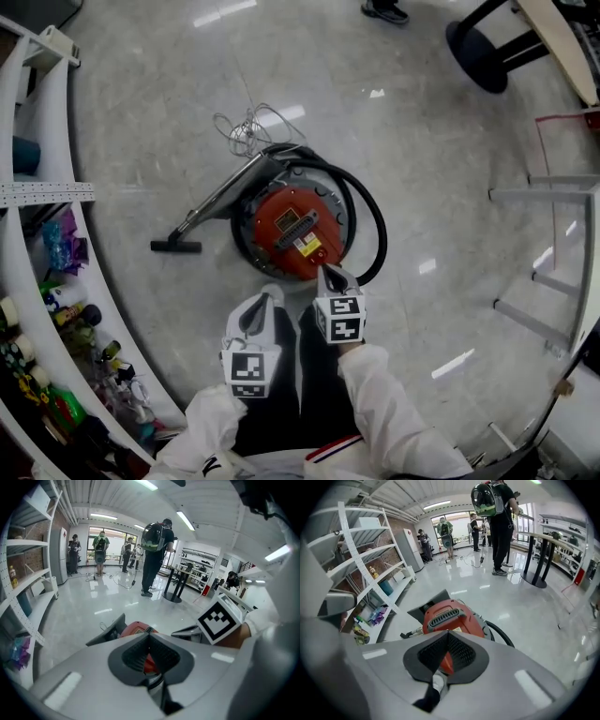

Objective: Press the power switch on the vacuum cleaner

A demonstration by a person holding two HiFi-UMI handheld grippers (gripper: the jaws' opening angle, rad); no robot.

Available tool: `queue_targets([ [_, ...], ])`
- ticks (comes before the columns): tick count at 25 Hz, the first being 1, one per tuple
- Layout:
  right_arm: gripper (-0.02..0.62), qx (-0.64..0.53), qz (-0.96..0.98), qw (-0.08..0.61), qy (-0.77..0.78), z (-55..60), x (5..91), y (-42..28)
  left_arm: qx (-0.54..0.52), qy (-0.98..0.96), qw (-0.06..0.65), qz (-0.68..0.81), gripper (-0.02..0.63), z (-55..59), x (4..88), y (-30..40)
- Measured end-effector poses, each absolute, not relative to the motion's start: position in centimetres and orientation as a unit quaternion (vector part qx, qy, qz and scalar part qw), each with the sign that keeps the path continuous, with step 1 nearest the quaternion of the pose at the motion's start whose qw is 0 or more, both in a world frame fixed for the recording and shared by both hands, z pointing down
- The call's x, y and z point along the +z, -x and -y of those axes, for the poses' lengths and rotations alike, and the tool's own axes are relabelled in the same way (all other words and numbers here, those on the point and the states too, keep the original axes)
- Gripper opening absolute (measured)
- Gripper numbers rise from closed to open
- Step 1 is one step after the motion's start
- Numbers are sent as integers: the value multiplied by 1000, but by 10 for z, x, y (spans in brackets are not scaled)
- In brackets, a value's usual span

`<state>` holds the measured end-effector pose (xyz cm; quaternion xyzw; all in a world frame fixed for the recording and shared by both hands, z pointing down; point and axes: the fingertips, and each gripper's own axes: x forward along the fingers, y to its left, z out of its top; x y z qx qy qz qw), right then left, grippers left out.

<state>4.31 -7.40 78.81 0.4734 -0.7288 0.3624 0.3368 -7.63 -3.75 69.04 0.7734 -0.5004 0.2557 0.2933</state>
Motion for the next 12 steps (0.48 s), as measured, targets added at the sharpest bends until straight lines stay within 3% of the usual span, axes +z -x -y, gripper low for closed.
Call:
queue_targets([
  [12, 0, 342, 735, 304, -500, 75, 693, -56, 248, -783, 257, 509, 0, 46, 628, 101],
])
